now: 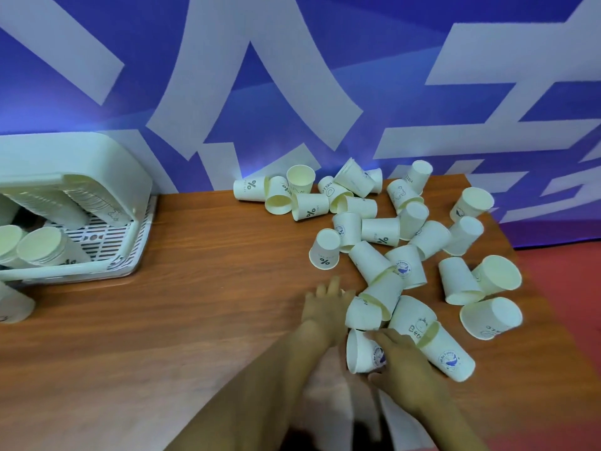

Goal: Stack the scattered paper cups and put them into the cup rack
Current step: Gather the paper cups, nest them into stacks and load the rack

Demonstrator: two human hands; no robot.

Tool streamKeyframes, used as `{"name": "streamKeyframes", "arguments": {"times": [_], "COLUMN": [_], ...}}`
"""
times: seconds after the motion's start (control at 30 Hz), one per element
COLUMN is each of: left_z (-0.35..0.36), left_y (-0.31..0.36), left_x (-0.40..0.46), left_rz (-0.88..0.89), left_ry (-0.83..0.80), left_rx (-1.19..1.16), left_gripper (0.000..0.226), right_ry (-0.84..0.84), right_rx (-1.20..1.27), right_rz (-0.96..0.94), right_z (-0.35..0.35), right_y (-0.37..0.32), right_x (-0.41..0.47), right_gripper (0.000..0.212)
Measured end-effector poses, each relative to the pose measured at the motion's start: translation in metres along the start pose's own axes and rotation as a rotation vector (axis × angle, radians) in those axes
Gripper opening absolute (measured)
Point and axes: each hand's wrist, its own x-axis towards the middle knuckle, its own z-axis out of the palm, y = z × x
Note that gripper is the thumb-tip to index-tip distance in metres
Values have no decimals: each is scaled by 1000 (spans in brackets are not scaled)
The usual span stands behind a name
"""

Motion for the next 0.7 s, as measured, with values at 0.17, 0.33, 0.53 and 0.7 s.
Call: {"name": "streamKeyframes", "arguments": {"times": [0.17,0.33,0.53,0.7], "left_z": [11,4,-41,-37], "left_y": [-2,-21,-67,-95], "left_x": [-4,-21,-58,-100], "left_rz": [-50,-71,-154,-202], "left_ry": [17,-6,85,189], "left_rx": [-2,-81,-310,-530], "left_gripper": [67,60,62,65], "right_ry": [-12,-6,56,142], "right_rx": [-102,-72,136,228], "right_rz": [-11,-12,-37,-111], "right_z": [5,6,-13,-23], "right_y": [-2,-4,-33,-78], "right_x": [4,3,15,29], "right_gripper": [72,72,79,88]}}
